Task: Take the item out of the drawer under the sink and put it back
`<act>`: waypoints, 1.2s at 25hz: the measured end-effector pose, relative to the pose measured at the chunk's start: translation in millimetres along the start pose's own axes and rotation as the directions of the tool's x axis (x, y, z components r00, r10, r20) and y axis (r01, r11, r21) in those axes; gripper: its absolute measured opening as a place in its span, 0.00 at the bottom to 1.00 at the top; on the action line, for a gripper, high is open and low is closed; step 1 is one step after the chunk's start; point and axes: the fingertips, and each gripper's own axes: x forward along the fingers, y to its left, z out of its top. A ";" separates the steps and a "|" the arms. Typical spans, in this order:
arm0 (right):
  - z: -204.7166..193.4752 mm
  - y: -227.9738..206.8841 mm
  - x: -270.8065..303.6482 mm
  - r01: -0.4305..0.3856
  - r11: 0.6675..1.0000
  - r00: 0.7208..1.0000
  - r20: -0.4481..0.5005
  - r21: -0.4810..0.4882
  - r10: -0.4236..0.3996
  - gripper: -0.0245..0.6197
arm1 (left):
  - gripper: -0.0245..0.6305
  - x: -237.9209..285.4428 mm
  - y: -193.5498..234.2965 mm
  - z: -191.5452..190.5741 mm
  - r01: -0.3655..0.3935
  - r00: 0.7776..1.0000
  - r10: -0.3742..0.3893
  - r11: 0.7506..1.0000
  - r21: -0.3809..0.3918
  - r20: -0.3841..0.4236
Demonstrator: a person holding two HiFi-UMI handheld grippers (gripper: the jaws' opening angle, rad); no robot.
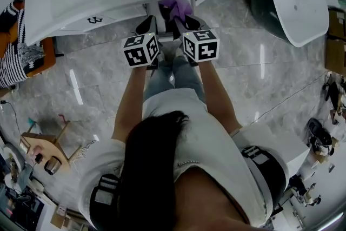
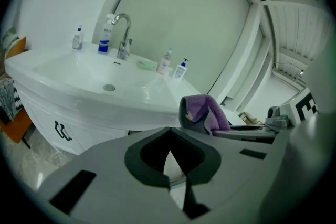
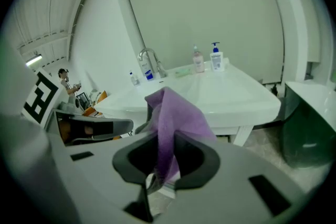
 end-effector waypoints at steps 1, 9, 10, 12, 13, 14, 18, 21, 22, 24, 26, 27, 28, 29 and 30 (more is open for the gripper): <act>4.6 1.5 -3.4 0.003 1.000 1.000 0.012 -0.003 -0.003 0.16 | 0.04 -3.4 -2.5 4.8 0.009 1.000 -0.009 1.000 0.003 0.011; 39.0 11.0 -29.9 0.024 0.999 0.994 0.108 -0.046 -0.018 0.16 | 0.04 -36.4 -27.3 38.7 0.050 0.992 -0.056 0.997 0.054 0.115; 42.4 11.0 -34.0 0.031 0.998 0.992 0.120 -0.050 -0.025 0.16 | 0.04 -39.2 -28.5 41.4 0.046 0.991 -0.054 0.997 0.069 0.122; 48.8 10.6 -43.7 0.044 0.998 0.988 0.147 -0.054 -0.036 0.16 | 0.04 -43.8 -31.0 45.5 0.035 0.990 -0.048 0.995 0.093 0.133; 52.1 10.8 -48.8 0.051 0.997 0.986 0.164 -0.056 -0.041 0.16 | 0.04 -45.5 -32.2 47.1 0.030 0.989 -0.045 0.994 0.106 0.138; 55.7 11.3 -53.7 0.059 0.997 0.982 0.184 -0.059 -0.047 0.16 | 0.04 -46.7 -32.9 48.8 0.023 0.989 -0.041 0.993 0.120 0.145; 69.8 12.5 -67.0 0.091 0.993 0.964 0.259 -0.078 -0.068 0.16 | 0.04 -45.7 -37.7 53.5 0.005 0.986 -0.033 0.986 0.165 0.162; 75.3 12.1 -73.3 0.093 0.993 0.957 0.281 -0.077 -0.068 0.16 | 0.04 -45.0 -50.4 55.5 0.026 0.983 -0.055 0.986 0.165 0.173; 77.1 12.1 -75.8 0.093 0.993 0.955 0.289 -0.076 -0.067 0.16 | 0.04 -43.9 -54.7 55.0 0.031 0.983 -0.061 0.984 0.173 0.175; 81.1 13.5 -79.7 0.097 0.992 0.950 0.305 -0.080 -0.068 0.16 | 0.04 -41.6 -59.7 52.5 0.031 0.983 -0.065 0.981 0.194 0.171; 84.6 15.6 -83.0 0.099 0.991 0.944 0.325 -0.087 -0.065 0.16 | 0.04 -42.8 -63.1 51.4 0.032 0.982 -0.067 0.979 0.199 0.174; 85.5 15.9 -84.7 0.099 0.991 0.941 0.333 -0.089 -0.064 0.16 | 0.04 -44.3 -65.2 51.9 0.037 0.981 -0.073 0.980 0.195 0.181; 85.7 15.5 -86.1 0.101 0.991 0.939 0.338 -0.088 -0.065 0.16 | 0.04 -45.7 -67.1 52.8 0.042 0.979 -0.078 0.981 0.190 0.190; 85.3 14.8 -86.8 0.102 0.991 0.938 0.339 -0.087 -0.067 0.16 | 0.04 -46.7 -68.1 54.1 0.044 0.977 -0.081 0.982 0.186 0.197; 84.4 14.2 -87.2 0.104 0.991 0.939 0.337 -0.086 -0.069 0.16 | 0.04 -47.5 -68.5 55.3 0.044 0.976 -0.082 0.982 0.183 0.204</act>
